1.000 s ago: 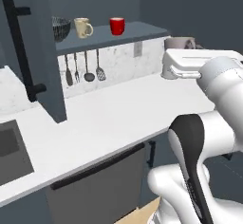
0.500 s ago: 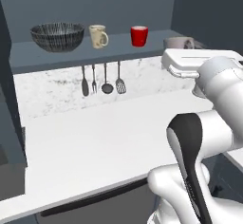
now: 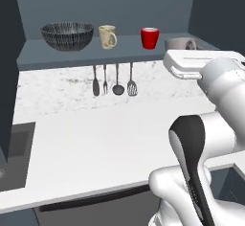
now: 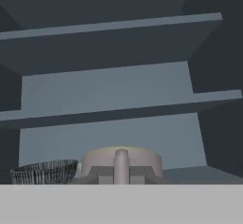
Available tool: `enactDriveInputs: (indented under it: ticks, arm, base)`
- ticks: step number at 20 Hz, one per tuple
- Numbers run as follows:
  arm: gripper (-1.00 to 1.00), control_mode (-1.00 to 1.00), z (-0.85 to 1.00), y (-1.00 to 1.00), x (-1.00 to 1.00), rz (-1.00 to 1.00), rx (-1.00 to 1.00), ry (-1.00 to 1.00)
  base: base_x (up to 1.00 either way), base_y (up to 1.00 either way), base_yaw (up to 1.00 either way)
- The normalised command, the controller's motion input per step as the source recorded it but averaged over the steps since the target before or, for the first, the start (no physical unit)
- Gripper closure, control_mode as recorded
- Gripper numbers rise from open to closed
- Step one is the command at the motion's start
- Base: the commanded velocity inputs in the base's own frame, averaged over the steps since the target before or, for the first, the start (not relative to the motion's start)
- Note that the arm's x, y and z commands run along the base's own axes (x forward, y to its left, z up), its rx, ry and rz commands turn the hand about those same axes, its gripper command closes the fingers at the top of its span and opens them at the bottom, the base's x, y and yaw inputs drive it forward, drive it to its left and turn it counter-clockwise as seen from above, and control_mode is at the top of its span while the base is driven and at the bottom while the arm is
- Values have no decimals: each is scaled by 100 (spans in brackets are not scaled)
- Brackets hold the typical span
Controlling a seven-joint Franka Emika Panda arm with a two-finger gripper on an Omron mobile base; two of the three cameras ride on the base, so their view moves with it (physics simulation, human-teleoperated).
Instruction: Gather all objects into one cabinet and sort the glasses and bowls to opposite sides.
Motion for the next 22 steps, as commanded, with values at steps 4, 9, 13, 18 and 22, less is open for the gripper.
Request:
enactDriveInputs:
  ticks: [4, 9, 13, 18, 22]
  arm:
    - [100, 100, 0, 0, 0, 0, 0, 0]
    - [100, 100, 0, 0, 0, 0, 0, 0]
    - [100, 100, 0, 0, 0, 0, 0, 0]
    - [100, 100, 0, 0, 0, 0, 0, 0]
    - [100, -100, -3, -53, 81, 5, 3, 0]
  base:
    - [95, -52, 15]
    - [95, -54, 10]
    - [53, -14, 4]
    - [50, -21, 3]
    - [0, 0, 0]
